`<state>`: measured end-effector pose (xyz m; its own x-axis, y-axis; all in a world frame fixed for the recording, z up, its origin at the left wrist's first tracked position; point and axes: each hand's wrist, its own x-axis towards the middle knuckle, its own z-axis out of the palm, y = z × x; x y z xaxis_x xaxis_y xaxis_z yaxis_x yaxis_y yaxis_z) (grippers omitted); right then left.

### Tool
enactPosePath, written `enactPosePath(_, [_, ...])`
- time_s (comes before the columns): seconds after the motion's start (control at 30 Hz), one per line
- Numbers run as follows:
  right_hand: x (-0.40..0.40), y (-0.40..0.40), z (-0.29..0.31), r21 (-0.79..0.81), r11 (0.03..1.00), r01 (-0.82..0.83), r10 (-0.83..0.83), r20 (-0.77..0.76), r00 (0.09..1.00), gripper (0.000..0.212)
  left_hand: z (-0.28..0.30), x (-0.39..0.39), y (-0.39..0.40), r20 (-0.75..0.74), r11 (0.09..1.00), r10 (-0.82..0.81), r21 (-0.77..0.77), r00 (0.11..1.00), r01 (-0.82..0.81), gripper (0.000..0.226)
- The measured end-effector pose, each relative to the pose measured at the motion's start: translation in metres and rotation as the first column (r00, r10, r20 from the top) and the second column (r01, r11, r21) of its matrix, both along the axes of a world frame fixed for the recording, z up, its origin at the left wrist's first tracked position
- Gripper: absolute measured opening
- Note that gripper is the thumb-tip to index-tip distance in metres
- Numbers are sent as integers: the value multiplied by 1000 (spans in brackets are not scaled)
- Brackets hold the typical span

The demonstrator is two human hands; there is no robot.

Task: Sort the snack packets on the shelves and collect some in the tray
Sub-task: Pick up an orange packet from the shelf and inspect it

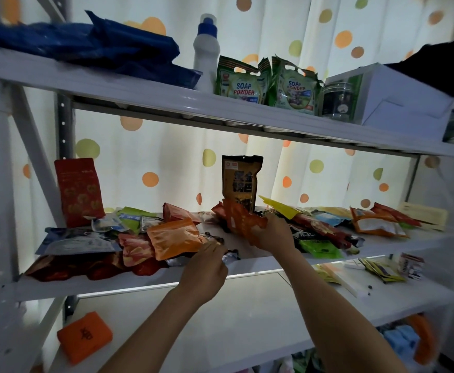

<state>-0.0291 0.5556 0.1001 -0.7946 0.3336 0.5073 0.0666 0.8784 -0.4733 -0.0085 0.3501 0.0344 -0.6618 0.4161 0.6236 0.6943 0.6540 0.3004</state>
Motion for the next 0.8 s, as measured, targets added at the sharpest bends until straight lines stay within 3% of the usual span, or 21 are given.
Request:
enactPosePath(0.1, [10, -1, -1, -150, 988, -33, 21, -86, 996, 26, 0, 8, 9, 49, 998, -18, 67, 999, 15, 32])
enactPosePath(0.23, [27, 1, -13, -454, 887, -80, -4, -183, 983, 25, -3, 16, 23, 258, 967, -82, 253, 963, 14, 22])
enactPosePath(0.3, [39, 4, -21, -617, 778, -119, -36, -232, 972, 27, -3, 15, 29, 392, 934, -162, 357, 906, 13, 14])
enactPosePath(0.4, [59, 8, -35, -823, 527, -211, -76, -293, 953, 17, 0, 17, 41, 577, 861, -312, 507, 754, -31, 14])
enactPosePath(0.5, [79, 9, -46, -889, 353, -292, -77, -338, 938, 17, 4, 20, 53, 563, 815, -358, 577, 745, -45, 15])
enactPosePath(0.6, [105, 4, -59, -905, 199, -375, -69, -395, 916, 19, 5, 32, 63, 551, 742, -397, 663, 734, -97, 32])
enactPosePath(0.73, [142, -2, -91, -906, 58, -419, -145, -422, 895, 17, -15, 63, 75, 586, 721, -482, 688, 651, -85, 49])
enactPosePath(0.8, [155, -6, -112, -914, 34, -405, -160, -404, 900, 20, -30, 74, 80, 586, 696, -560, 716, 586, -51, 51])
